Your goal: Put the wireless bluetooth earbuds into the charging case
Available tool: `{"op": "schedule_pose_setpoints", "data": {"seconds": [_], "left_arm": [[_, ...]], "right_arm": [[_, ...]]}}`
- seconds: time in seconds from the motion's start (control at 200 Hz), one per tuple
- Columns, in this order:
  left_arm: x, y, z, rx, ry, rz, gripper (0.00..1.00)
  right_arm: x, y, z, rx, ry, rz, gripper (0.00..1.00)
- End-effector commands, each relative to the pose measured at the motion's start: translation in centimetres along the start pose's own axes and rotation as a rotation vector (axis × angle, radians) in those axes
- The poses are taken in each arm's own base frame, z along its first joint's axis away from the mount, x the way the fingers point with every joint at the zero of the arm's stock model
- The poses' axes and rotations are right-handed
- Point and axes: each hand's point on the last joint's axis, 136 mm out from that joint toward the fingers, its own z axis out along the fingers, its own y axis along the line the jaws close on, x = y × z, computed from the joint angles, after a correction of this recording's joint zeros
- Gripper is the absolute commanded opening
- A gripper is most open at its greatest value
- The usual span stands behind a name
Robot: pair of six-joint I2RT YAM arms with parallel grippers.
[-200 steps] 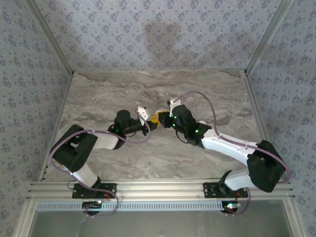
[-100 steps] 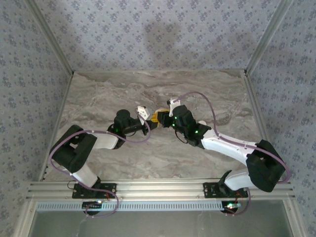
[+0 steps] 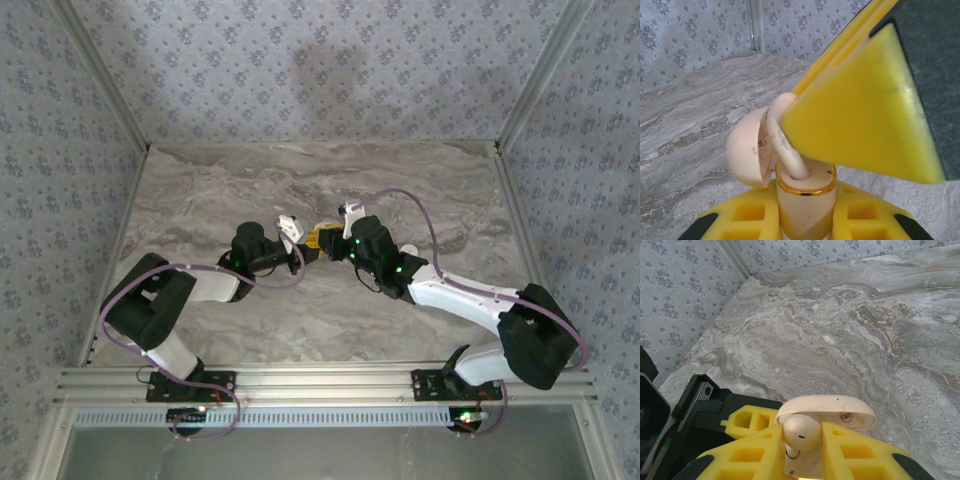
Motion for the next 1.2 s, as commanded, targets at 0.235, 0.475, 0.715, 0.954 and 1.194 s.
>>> {"op": "schedule_pose_setpoints", "data": {"seconds": [0.235, 0.475, 0.715, 0.954, 1.194], "left_arm": [[-6.1, -0.7, -0.5, 0.013, -0.157, 0.101, 0.19], [-6.5, -0.9, -0.7, 0.022, -0.165, 0.108, 0.19], [-6.4, -1.1, -0.8, 0.023, -0.156, 0.118, 0.19], [-5.9, -1.1, -0.9, 0.02, -0.139, 0.125, 0.19], [-5.8, -1.1, -0.9, 0.017, -0.131, 0.133, 0.19]], "right_arm": [[3.4, -0.7, -0.3, -0.028, 0.129, 0.02, 0.27], [2.4, -0.4, -0.3, -0.04, 0.116, 0.021, 0.32], [0.8, -0.3, -0.5, -0.044, 0.084, 0.026, 0.41], [-1.6, 0.8, -1.7, -0.098, 0.03, 0.031, 0.56], [-3.6, 1.6, -3.1, -0.149, -0.015, 0.039, 0.63]]}}
